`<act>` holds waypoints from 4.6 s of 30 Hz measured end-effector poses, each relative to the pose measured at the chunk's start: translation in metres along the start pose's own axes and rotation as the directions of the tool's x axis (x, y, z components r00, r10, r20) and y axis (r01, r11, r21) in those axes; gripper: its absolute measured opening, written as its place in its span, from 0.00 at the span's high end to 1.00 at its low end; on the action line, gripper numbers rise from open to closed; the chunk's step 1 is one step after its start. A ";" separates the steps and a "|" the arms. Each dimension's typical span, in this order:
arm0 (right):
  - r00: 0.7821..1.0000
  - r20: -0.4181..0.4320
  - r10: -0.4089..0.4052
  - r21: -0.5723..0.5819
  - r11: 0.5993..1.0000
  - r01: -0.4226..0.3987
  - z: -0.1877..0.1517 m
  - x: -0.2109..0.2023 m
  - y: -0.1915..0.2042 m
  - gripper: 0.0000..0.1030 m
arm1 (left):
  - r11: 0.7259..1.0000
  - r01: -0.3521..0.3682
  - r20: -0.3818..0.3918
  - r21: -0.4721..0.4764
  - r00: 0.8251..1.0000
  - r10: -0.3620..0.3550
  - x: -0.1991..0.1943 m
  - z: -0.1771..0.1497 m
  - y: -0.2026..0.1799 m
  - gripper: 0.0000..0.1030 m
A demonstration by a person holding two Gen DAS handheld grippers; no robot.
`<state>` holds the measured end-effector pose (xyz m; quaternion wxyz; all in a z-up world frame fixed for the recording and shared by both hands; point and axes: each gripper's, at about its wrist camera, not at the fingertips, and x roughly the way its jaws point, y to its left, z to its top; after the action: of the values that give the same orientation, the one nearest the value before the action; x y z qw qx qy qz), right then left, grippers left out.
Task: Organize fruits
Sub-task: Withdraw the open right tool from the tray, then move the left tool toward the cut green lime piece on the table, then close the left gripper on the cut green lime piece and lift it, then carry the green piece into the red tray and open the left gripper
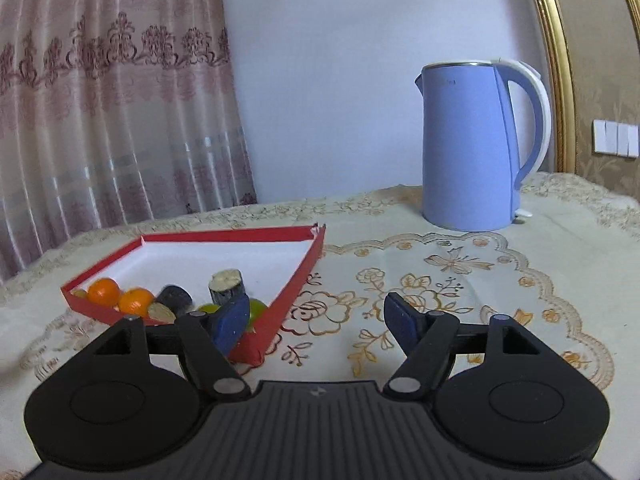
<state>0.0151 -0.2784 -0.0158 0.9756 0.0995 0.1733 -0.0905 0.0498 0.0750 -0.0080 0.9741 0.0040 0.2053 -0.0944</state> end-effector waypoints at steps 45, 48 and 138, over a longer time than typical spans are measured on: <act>0.997 0.035 0.064 0.077 0.995 -0.067 -0.001 -0.009 -0.013 0.28 | 0.699 0.222 -0.097 0.679 0.972 -0.215 0.068 -0.021 -0.118 0.07; 0.997 0.029 0.069 0.075 0.995 -0.071 -0.001 -0.008 -0.012 0.28 | 0.694 0.246 -0.108 0.676 0.966 -0.237 0.071 -0.023 -0.118 0.07; 0.998 0.026 0.060 0.136 0.989 -0.063 -0.003 -0.009 -0.021 0.23 | 0.964 -0.154 -0.005 0.216 0.987 0.159 0.054 0.044 -0.082 0.70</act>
<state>0.0013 -0.2969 -0.0187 0.9707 0.1705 0.1529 -0.0732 0.1006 -0.0175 0.0131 0.9700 0.1266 0.2038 -0.0387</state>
